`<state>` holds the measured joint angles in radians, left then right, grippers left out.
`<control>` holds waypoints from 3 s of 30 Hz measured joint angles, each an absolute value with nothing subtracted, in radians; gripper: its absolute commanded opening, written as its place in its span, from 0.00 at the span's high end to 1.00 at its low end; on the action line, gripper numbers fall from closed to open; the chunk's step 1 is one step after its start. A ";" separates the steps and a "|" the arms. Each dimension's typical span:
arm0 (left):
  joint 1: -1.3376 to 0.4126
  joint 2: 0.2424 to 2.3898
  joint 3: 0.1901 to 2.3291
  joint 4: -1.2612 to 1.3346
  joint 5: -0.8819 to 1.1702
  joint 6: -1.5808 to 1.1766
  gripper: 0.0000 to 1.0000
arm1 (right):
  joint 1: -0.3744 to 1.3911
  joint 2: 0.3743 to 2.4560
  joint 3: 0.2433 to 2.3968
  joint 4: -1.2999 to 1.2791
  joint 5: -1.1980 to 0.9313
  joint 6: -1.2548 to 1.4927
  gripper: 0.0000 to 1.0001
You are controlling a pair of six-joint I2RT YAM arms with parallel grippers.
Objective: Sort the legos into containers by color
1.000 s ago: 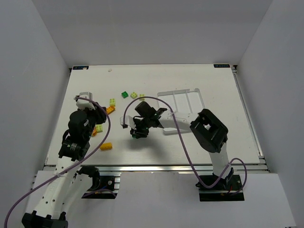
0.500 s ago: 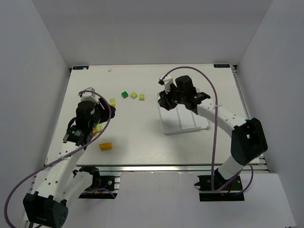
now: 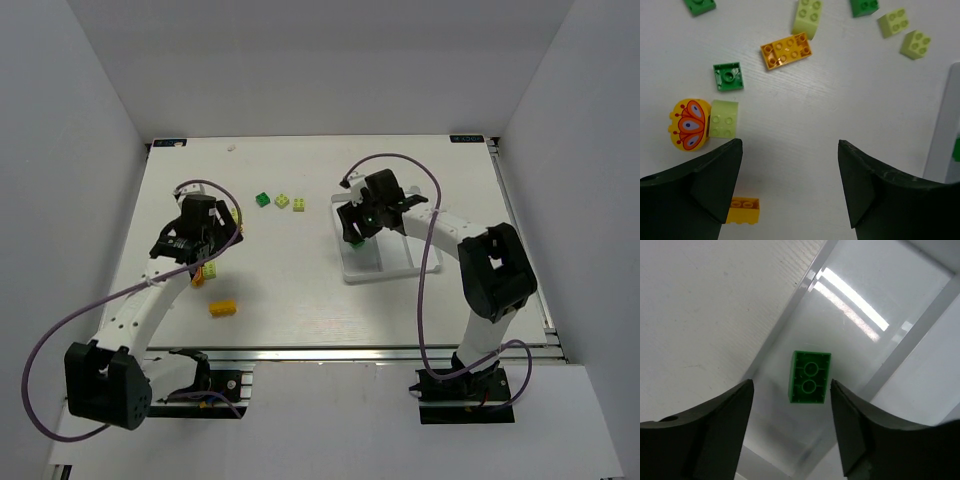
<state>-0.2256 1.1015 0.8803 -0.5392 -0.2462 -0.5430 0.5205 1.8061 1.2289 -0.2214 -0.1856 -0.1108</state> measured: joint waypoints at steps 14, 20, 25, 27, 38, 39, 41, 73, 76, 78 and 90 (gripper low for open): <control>-0.181 1.324 0.965 -0.603 -0.332 -0.560 0.26 | 0.450 1.482 1.228 -0.264 -0.347 -0.136 0.73; -0.135 1.459 1.005 -0.592 -0.355 -0.549 0.30 | 0.389 1.176 1.134 -0.224 -0.540 -0.137 0.31; -0.094 1.554 1.005 -0.577 -0.348 -0.516 0.28 | 0.334 1.157 1.068 -0.241 -0.698 -0.179 0.25; -0.081 1.580 1.013 -0.572 -0.341 -0.503 0.26 | 0.315 1.172 1.055 -0.255 -0.744 -0.193 0.25; -0.032 1.735 1.082 -0.535 -0.297 -0.442 0.33 | 0.256 1.144 1.032 -0.274 -0.862 -0.221 0.23; -0.028 1.745 1.082 -0.532 -0.292 -0.439 0.34 | 0.252 1.142 1.032 -0.274 -0.871 -0.221 0.24; -0.024 1.760 1.082 -0.524 -0.278 -0.437 0.40 | 0.245 1.140 1.032 -0.274 -0.884 -0.220 0.24; -0.458 1.799 1.303 -0.127 0.440 -0.516 0.94 | 0.190 1.171 1.001 -0.239 -0.784 -0.189 0.90; -0.511 1.898 1.393 -0.140 0.405 -0.522 0.77 | 0.182 1.176 0.999 -0.236 -0.783 -0.186 0.86; -0.535 1.951 1.448 -0.155 0.375 -0.529 0.71 | 0.178 1.177 0.999 -0.235 -0.783 -0.186 0.86; -0.587 2.139 1.657 -0.263 0.227 -0.546 0.30 | 0.149 1.187 0.999 -0.234 -0.797 -0.182 0.69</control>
